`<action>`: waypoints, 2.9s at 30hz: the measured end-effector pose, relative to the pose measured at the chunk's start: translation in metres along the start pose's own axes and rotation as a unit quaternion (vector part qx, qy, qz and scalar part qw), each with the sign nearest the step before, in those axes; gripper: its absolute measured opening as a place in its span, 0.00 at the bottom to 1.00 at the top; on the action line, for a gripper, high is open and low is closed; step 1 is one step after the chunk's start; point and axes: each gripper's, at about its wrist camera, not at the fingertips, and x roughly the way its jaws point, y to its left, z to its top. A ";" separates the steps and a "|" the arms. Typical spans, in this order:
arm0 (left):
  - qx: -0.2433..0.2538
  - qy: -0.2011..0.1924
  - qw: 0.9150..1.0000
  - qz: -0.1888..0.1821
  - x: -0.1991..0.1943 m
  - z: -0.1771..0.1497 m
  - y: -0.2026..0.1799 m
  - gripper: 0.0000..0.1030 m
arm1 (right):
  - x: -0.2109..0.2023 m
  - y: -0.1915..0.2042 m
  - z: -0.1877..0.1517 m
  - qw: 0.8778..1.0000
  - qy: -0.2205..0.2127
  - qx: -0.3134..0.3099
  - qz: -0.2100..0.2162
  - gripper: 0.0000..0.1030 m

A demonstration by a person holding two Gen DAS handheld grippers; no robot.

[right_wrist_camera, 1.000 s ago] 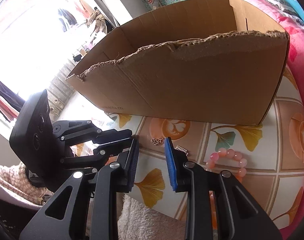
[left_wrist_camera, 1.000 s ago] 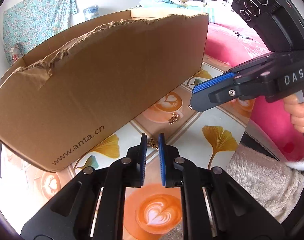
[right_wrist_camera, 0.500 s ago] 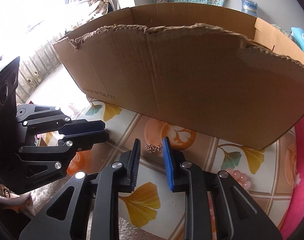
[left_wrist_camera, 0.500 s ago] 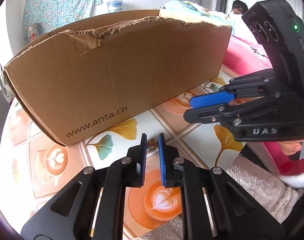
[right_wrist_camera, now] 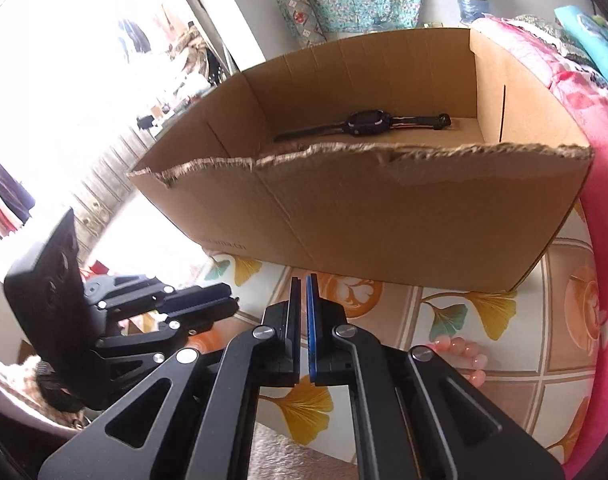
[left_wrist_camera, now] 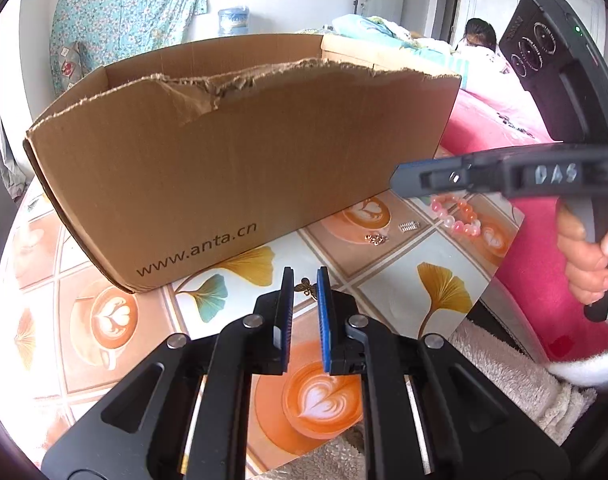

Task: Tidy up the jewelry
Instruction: 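Close the right gripper on the gold chain charm, then carry the gold chain over the box and open the right gripper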

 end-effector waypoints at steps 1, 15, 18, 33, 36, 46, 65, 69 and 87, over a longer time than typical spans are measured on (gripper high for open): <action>-0.002 -0.003 1.000 -0.001 -0.002 0.001 0.000 0.10 | -0.005 -0.001 0.002 1.000 -0.006 0.007 0.010 0.03; 0.004 -0.009 1.000 0.005 -0.017 0.000 -0.007 0.10 | 0.001 0.018 -0.005 0.999 0.018 -0.039 -0.015 0.18; 0.000 -0.006 1.000 0.007 -0.015 0.000 -0.004 0.10 | 0.019 0.023 -0.013 0.995 0.039 -0.075 -0.059 0.21; -0.011 -0.012 1.000 -0.004 -0.014 -0.001 0.004 0.10 | 0.044 0.020 -0.010 0.989 0.074 -0.100 -0.081 0.04; -0.010 -0.019 1.000 -0.005 -0.020 -0.002 0.003 0.10 | 0.034 0.011 -0.001 0.994 0.060 -0.076 -0.061 0.04; -0.010 -0.060 0.998 -0.031 -0.058 0.009 0.001 0.10 | -0.023 0.022 0.027 0.999 -0.017 -0.042 -0.004 0.04; -0.054 -0.028 0.994 -0.087 -0.039 0.137 0.048 0.10 | -0.033 0.006 0.139 0.997 -0.051 -0.057 -0.011 0.04; -0.092 0.055 0.989 -0.103 0.013 0.162 0.076 0.10 | -0.003 -0.020 0.154 1.000 0.004 -0.019 -0.012 0.04; -0.194 0.187 0.955 -0.123 0.093 0.176 0.114 0.20 | 0.023 -0.058 0.170 0.998 0.041 0.010 -0.038 0.05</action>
